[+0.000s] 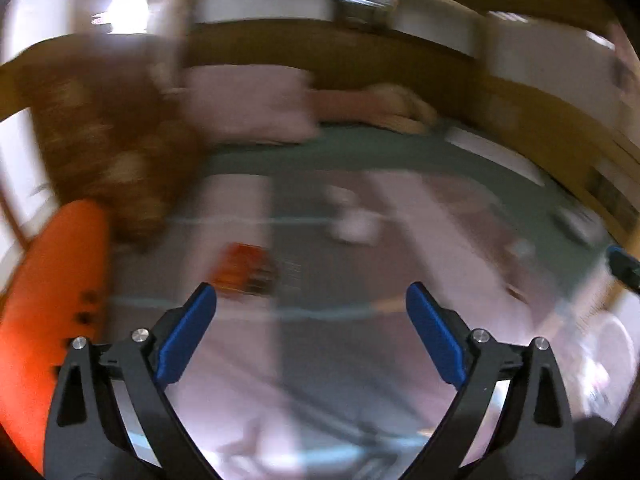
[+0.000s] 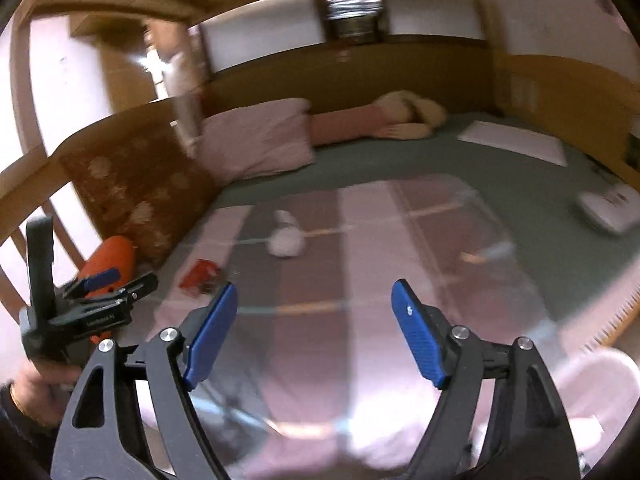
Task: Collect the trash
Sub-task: 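Return both tools over the bed toward the red box and white tissue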
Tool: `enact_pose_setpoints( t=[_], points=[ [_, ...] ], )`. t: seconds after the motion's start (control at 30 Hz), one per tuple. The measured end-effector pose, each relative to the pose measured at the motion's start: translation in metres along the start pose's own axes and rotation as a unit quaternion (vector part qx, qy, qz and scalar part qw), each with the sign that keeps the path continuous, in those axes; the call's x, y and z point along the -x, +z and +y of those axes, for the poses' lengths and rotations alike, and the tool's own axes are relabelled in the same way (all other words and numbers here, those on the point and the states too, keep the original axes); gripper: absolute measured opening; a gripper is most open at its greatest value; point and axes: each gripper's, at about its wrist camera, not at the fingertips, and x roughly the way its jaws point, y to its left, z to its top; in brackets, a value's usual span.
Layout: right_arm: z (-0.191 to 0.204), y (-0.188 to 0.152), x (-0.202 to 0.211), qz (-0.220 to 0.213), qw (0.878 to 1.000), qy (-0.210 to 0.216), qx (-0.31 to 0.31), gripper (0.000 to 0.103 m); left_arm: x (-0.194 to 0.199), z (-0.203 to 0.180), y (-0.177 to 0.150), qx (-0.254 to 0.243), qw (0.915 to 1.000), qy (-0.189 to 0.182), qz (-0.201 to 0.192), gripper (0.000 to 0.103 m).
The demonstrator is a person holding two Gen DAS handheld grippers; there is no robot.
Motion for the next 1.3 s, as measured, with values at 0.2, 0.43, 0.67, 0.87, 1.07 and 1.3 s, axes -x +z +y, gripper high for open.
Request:
enact_pose_setpoints(
  t=[0.2,0.43,0.67,0.87,1.07,1.3],
  points=[
    [0.035,0.011,-0.068,-0.017,1.0,0.002,0.009,0.088,-0.019,0.049,0.002,0.027,0.9983,0.044,0.026,0.095],
    [0.011,-0.005,-0.093,0.057,0.997,0.011,-0.058,0.088,-0.015,0.029,-0.004,-0.001,0.9989,0.036,0.029,0.095],
    [0.008,-0.008,-0.1,0.075,0.996,-0.011,-0.049,0.088,-0.041,0.024,-0.006,-0.024,0.9972,0.046,0.053,0.095],
    [0.031,0.0,-0.143,0.078,0.997,-0.016,0.004,0.088,-0.088,0.042,-0.003,-0.03,0.9956,0.031,0.083,0.097],
    [0.04,0.01,-0.221,0.1,0.994,-0.027,0.028,0.088,-0.15,0.064,-0.007,-0.034,0.9926,0.028,0.113,0.097],
    [0.04,0.011,-0.311,0.12,0.988,-0.067,0.063,0.088,-0.197,0.064,-0.003,-0.061,0.9913,0.009,0.117,0.097]
  ],
)
